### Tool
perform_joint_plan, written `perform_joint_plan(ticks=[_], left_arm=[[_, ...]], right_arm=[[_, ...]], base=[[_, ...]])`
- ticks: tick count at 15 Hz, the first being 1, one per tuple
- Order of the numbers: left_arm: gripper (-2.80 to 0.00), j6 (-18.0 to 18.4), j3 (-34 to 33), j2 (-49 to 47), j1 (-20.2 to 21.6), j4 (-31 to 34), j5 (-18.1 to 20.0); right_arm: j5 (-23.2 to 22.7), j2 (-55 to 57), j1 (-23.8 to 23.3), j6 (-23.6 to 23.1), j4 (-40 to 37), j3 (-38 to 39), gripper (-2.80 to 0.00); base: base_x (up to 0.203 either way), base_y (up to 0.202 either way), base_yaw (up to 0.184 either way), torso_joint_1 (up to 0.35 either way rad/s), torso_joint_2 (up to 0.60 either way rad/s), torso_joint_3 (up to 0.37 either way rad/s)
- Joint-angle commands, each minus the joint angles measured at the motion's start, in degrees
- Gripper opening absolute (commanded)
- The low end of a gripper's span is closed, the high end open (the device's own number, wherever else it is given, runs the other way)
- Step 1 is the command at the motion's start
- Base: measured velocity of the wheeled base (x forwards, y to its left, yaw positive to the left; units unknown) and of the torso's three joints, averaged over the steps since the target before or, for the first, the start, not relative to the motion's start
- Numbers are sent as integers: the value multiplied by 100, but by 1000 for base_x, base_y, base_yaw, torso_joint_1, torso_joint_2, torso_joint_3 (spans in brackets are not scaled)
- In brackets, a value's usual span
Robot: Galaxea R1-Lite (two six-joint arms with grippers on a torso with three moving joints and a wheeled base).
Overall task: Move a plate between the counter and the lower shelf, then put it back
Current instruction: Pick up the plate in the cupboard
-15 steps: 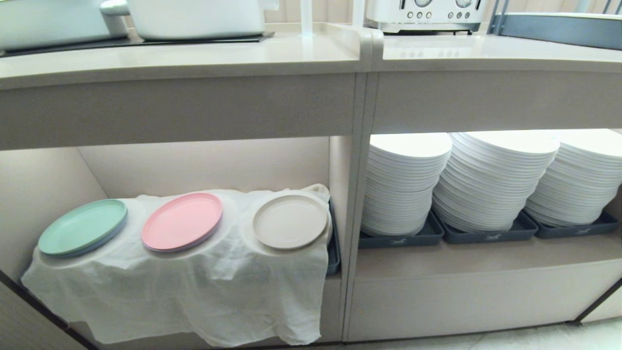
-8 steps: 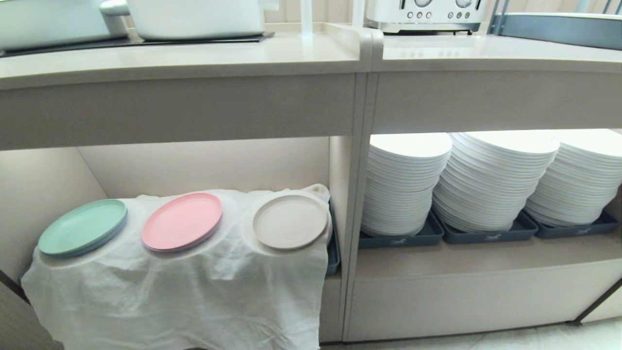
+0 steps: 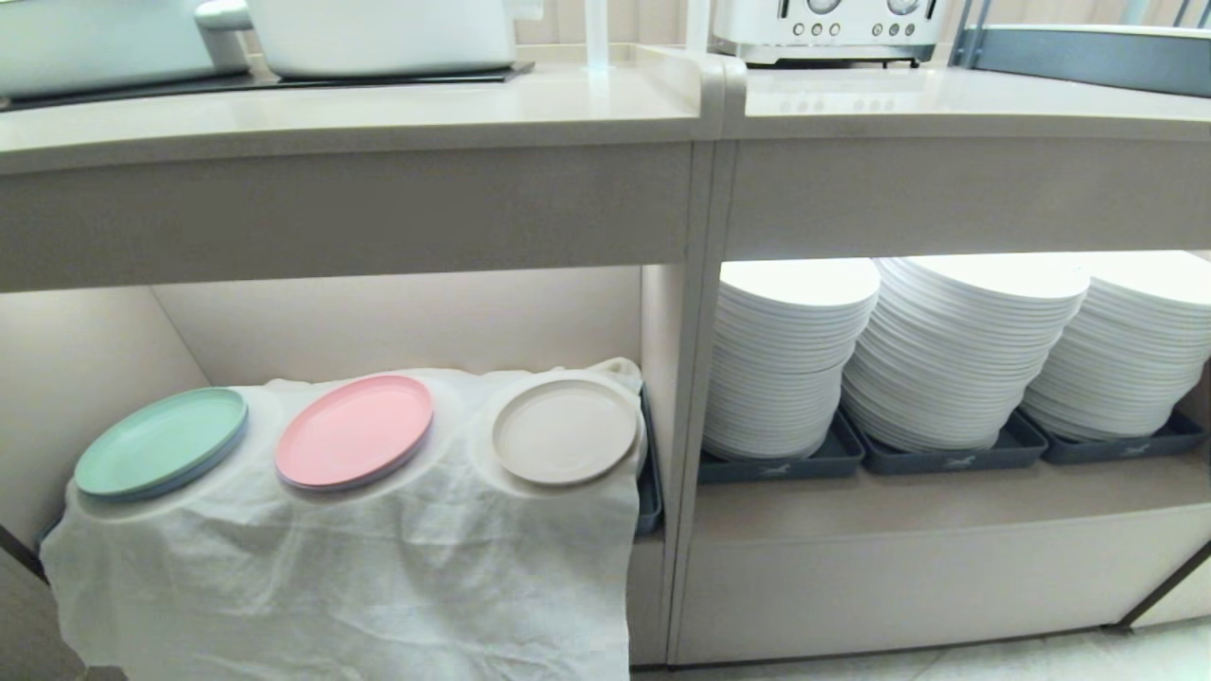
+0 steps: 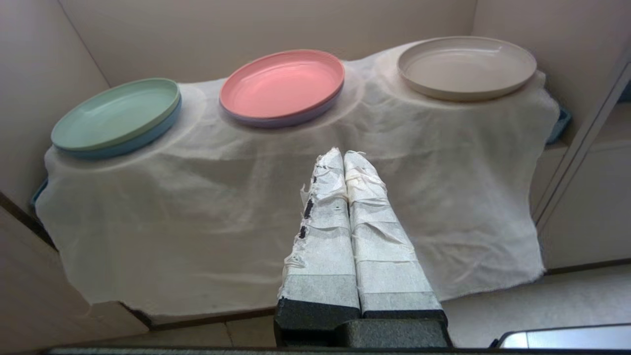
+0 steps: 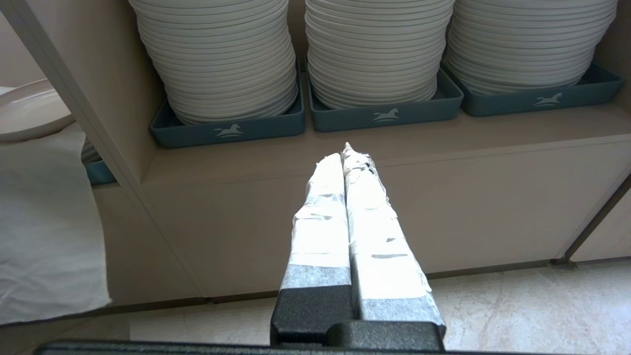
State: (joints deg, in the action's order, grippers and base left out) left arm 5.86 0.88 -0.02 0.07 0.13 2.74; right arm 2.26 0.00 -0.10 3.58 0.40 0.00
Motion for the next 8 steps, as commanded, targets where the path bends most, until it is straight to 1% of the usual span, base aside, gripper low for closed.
perform_joint_plan(ticks=[1,3,4,6,8], left_arm=[[-280,2,105,2,1,12,73],[-280,0,285,2,1,57,252],[-280,2,393,2,1,192,403],[-280,2,635,-4,1,623,544],[-280,-8,937,-45,1,1188,668]], right_arm=[[3,0,1,2,4,0,-280],[3,0,1,2,4,0,-280],[3,0,1,2,4,0,-280],[3,0,1,2,4,0,-280],[3,0,1,2,4,0,-280]], base=[[0,0,0,0,0,0],[0,0,0,0,0,0],[0,0,0,0,0,0],[0,0,0,0,0,0],[0,0,0,0,0,0]])
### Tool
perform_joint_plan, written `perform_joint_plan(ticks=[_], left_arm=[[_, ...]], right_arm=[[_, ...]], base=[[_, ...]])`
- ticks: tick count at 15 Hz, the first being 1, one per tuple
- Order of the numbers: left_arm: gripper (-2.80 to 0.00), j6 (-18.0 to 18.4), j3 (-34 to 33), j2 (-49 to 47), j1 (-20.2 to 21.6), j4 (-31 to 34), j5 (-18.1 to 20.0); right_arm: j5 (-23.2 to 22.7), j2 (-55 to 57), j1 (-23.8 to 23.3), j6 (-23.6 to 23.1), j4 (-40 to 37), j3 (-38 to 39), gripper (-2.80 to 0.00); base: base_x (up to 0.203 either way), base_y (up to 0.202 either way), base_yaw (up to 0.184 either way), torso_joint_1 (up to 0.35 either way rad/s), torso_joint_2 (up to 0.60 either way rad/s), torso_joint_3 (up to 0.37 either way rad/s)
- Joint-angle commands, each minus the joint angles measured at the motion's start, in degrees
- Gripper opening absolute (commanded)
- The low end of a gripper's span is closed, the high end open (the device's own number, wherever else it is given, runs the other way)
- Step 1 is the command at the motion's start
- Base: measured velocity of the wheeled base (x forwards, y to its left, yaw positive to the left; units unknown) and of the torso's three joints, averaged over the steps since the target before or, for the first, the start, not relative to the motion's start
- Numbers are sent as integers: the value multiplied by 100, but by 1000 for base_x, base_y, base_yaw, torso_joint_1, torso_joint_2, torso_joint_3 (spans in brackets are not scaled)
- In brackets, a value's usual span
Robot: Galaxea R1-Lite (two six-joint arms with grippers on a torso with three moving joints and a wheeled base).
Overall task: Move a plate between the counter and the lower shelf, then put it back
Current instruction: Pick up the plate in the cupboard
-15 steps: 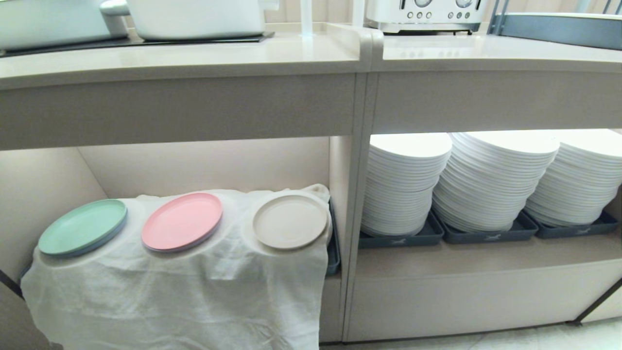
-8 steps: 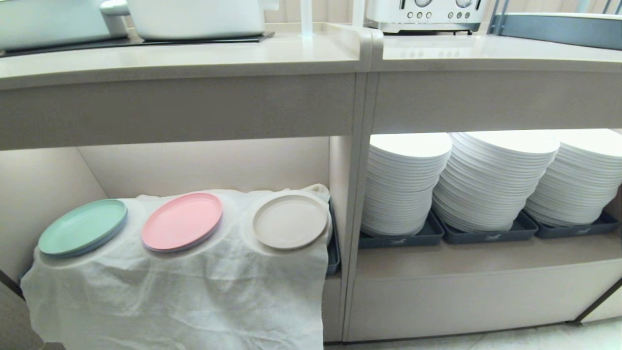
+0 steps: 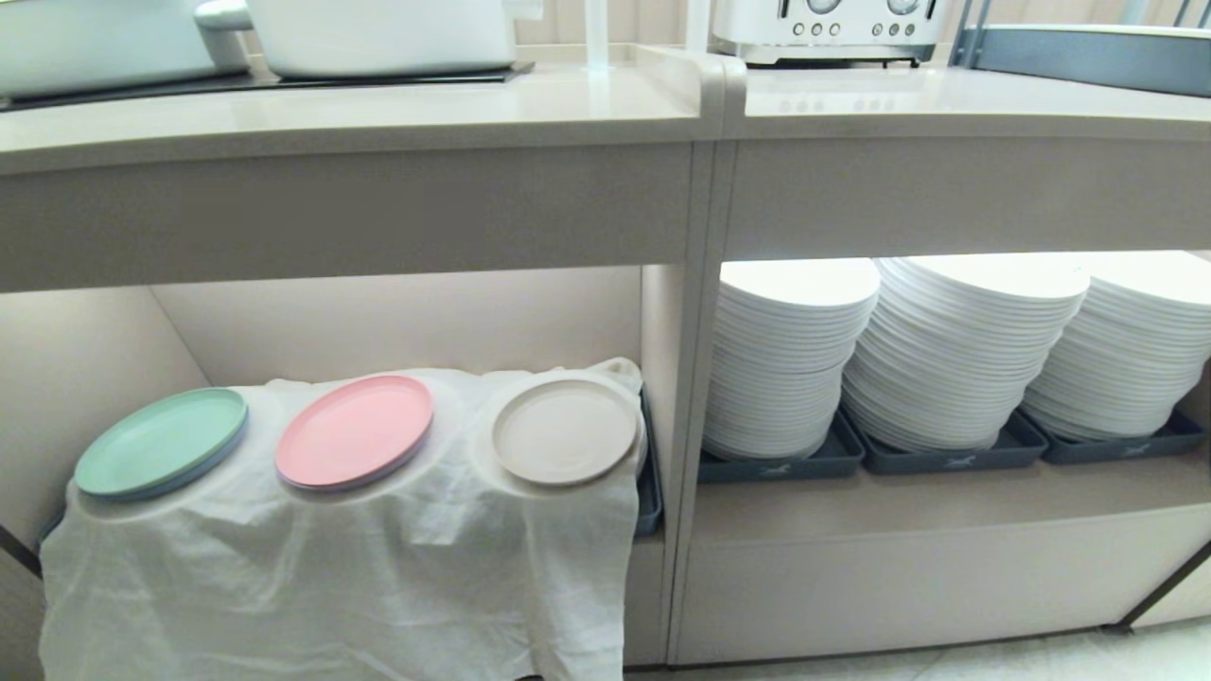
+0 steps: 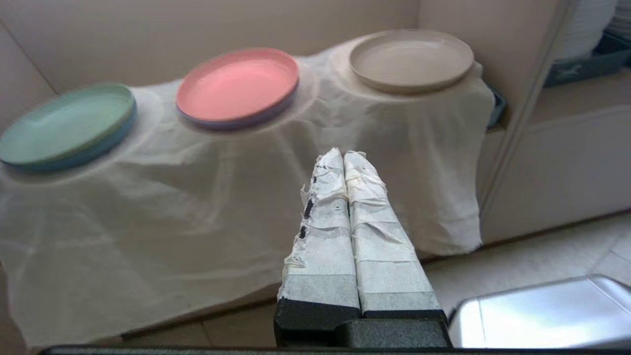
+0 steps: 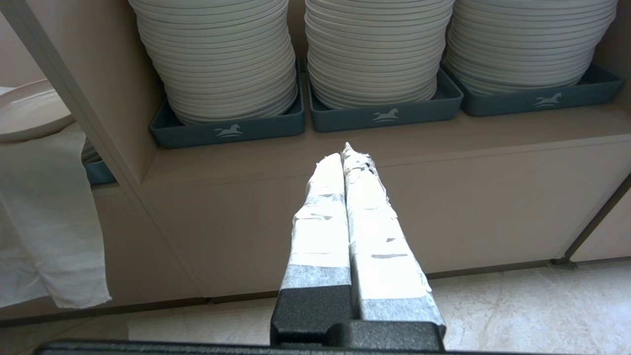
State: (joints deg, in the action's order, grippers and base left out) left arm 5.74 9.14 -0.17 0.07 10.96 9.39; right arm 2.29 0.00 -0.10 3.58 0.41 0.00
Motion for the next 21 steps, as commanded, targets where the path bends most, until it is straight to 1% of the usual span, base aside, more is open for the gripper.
perform_joint_plan(ticks=[1,3,7,11,15,17,19,21], left_arm=[[-280,-21,237,-121,1,290,21],[-280,-149,398,-493,1,431,21],[-280,-562,644,-1531,1,463,-4],[-280,-803,696,-2554,8,468,-3],[-280,-1185,782,-3750,0,460,38],[-280,-1368,871,-4220,-13,446,223],[-280,-1435,881,-4554,-16,398,485],[-280,-1574,855,-4934,-32,98,585]], right_arm=[[0,0,1,2,2,0,-280],[0,0,1,2,2,0,-280],[0,0,1,2,2,0,-280],[0,0,1,2,2,0,-280],[0,0,1,2,2,0,-280],[0,0,1,2,2,0,-280],[0,0,1,2,2,0,-280],[0,0,1,2,2,0,-280]], base=[[0,0,0,0,0,0],[0,0,0,0,0,0],[0,0,0,0,0,0],[0,0,0,0,0,0],[0,0,0,0,0,0],[0,0,0,0,0,0],[0,0,0,0,0,0],[0,0,0,0,0,0]])
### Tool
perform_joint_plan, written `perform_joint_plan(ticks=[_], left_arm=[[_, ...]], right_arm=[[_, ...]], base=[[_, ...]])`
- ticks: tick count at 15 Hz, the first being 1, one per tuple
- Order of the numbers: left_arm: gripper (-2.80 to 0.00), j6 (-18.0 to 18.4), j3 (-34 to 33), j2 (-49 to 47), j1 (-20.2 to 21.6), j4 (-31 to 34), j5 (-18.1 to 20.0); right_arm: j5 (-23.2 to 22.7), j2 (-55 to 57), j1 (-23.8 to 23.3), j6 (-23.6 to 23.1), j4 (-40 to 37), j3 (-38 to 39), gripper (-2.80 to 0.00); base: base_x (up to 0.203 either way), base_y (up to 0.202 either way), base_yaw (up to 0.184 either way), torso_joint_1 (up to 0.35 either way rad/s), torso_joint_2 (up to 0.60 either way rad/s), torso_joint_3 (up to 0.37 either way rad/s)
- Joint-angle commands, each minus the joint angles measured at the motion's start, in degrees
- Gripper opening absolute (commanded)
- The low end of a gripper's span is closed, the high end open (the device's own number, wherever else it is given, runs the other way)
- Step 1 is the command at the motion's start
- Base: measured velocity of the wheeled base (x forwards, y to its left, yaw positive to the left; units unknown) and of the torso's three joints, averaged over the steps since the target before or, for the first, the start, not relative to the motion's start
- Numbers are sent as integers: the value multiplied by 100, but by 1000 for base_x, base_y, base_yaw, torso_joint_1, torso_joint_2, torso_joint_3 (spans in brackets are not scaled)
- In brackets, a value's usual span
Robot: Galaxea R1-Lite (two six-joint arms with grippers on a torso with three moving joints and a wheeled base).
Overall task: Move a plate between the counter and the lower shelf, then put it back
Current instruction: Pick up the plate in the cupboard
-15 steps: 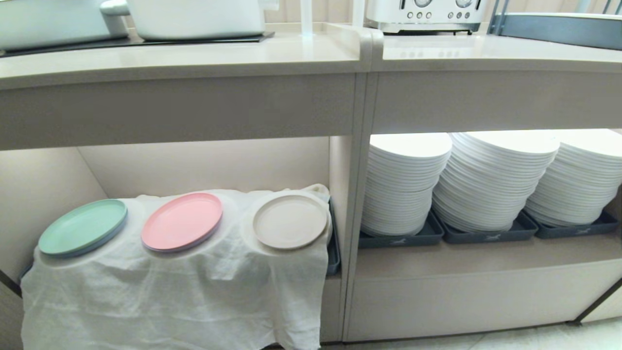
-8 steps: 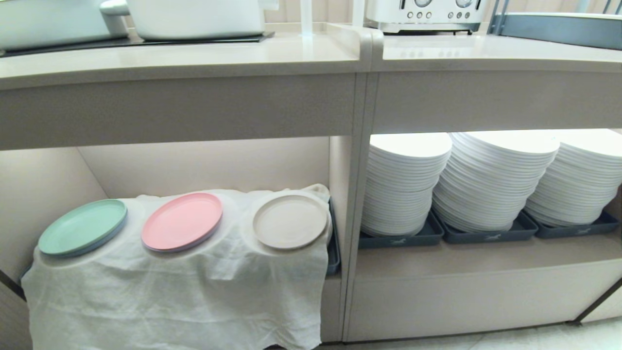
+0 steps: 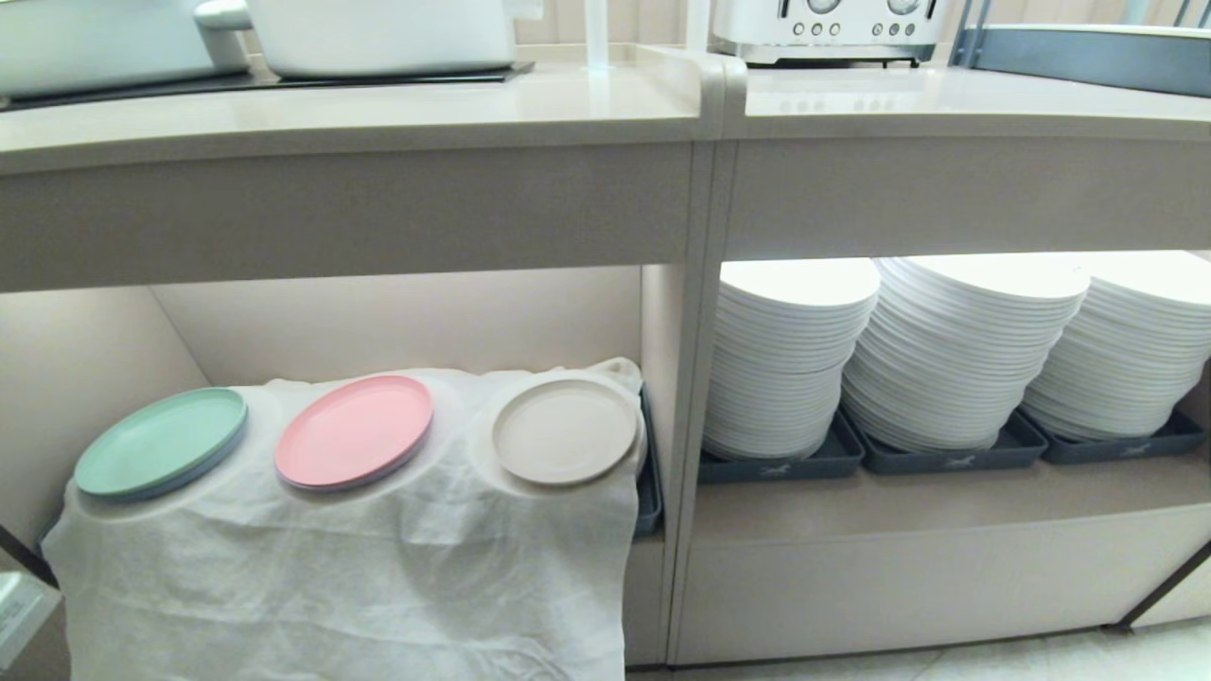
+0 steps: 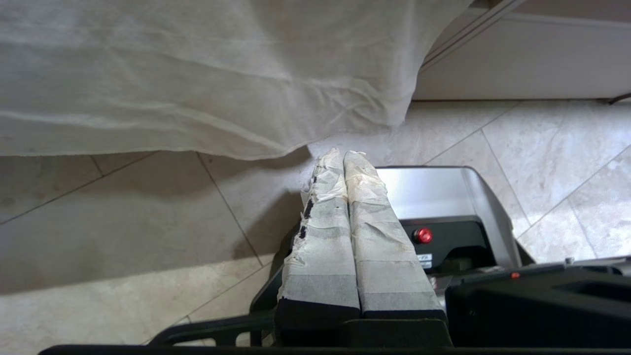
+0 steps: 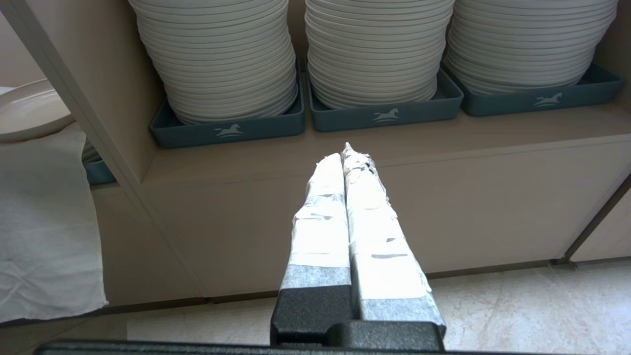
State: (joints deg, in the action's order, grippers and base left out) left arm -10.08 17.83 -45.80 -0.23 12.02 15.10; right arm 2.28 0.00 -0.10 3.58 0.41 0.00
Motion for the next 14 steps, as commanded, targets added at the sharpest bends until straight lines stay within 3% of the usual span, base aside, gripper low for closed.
perform_joint_plan(ticks=[1,4,7,14], left_arm=[[-280,-87,-41,-637,-43,-263,23],[-280,-579,-69,-1475,-260,-970,7],[-280,-1162,-78,-1998,-729,-1614,-49],[-280,-1356,-18,-2641,-959,-1898,-175]], right_arm=[[1,0,1,2,3,0,-280],[1,0,1,2,3,0,-280],[1,0,1,2,3,0,-280],[1,0,1,2,3,0,-280]], base=[[0,0,0,0,0,0],[0,0,0,0,0,0],[0,0,0,0,0,0],[0,0,0,0,0,0]])
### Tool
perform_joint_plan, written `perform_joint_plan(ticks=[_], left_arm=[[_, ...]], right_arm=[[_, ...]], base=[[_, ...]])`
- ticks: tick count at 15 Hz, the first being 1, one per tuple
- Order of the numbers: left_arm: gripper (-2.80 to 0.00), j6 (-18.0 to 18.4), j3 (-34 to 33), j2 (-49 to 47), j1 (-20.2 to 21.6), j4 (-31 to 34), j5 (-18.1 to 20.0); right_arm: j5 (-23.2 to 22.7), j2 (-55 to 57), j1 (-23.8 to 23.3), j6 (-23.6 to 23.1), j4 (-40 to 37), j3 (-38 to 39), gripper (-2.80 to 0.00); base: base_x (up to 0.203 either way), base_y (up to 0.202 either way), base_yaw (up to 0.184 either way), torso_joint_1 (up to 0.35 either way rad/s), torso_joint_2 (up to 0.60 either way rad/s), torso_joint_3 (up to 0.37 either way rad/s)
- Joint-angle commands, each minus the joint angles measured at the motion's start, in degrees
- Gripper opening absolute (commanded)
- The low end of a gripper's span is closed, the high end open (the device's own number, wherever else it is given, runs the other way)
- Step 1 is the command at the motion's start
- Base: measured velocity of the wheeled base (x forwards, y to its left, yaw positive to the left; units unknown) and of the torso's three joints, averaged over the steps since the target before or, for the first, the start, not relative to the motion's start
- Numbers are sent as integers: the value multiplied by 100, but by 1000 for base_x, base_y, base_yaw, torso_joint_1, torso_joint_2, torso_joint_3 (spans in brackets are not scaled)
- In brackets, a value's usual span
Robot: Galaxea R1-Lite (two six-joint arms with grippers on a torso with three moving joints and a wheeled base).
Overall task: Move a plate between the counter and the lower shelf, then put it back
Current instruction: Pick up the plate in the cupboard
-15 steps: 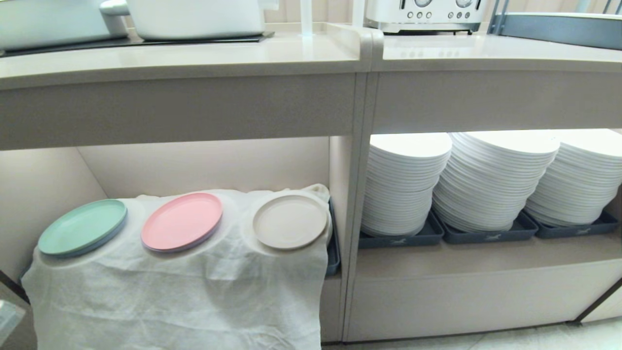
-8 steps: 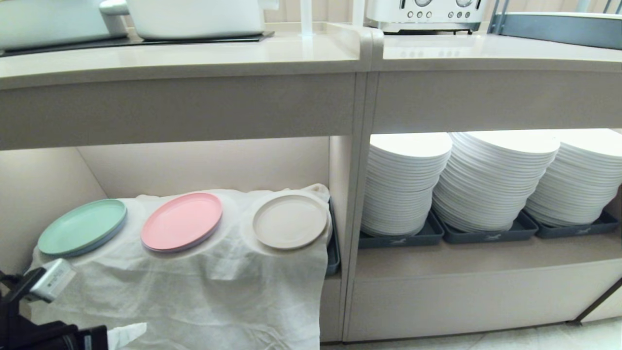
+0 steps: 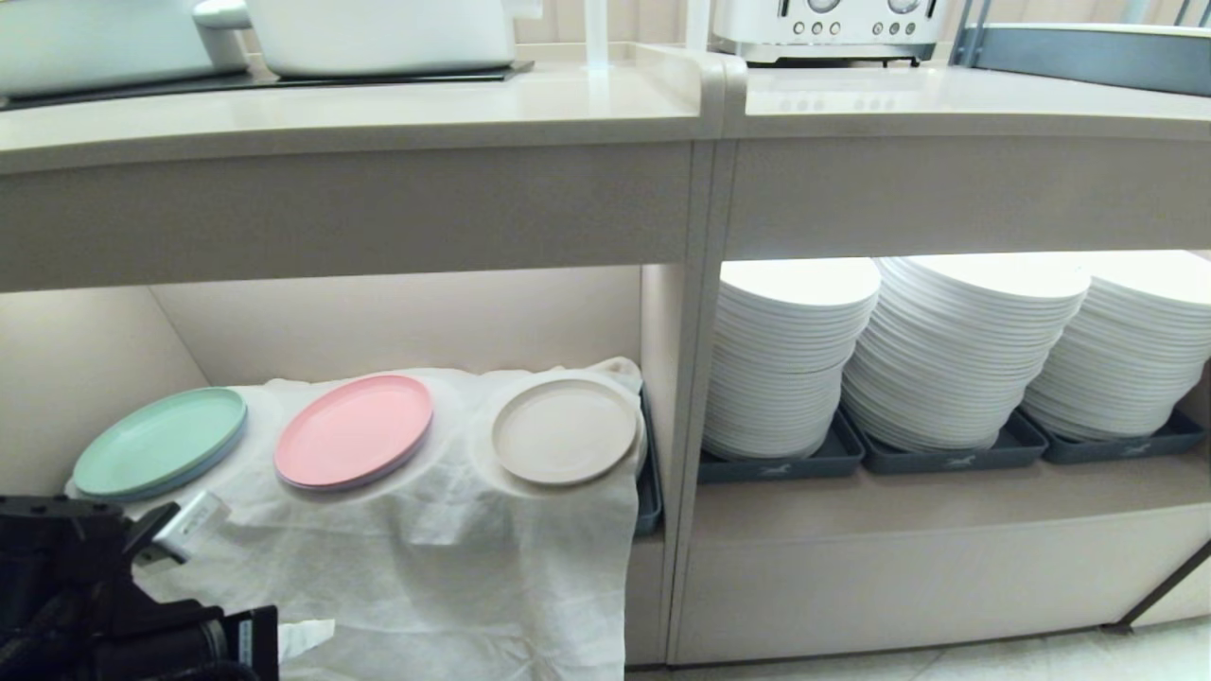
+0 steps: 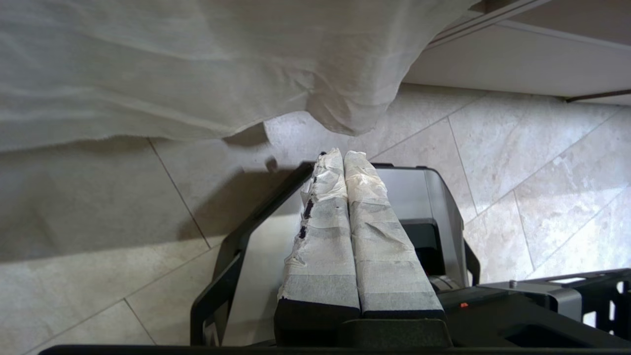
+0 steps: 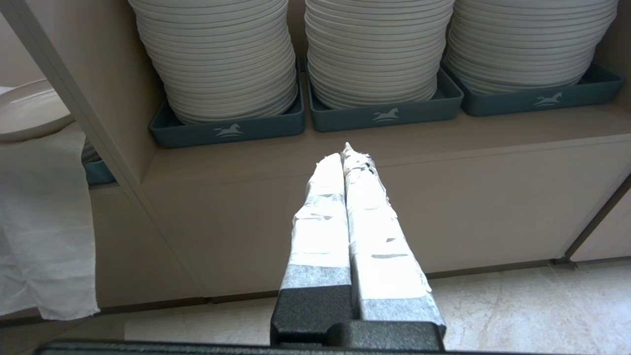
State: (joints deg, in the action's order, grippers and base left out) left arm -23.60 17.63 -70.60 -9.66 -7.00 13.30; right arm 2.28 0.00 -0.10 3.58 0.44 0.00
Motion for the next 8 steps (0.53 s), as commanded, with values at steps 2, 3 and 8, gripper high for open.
perform_joint_plan(ticks=[2,3,8], left_arm=[[-280,-125,28,-407,-85,-202,18],[-280,-177,56,-668,-115,-440,3],[-280,-295,526,-2059,-249,-1630,-292]], right_arm=[[1,0,1,2,-9,0,-280],[1,0,1,2,0,0,-280],[1,0,1,2,0,0,-280]], base=[[0,0,0,0,0,0],[0,0,0,0,0,0],[0,0,0,0,0,0]])
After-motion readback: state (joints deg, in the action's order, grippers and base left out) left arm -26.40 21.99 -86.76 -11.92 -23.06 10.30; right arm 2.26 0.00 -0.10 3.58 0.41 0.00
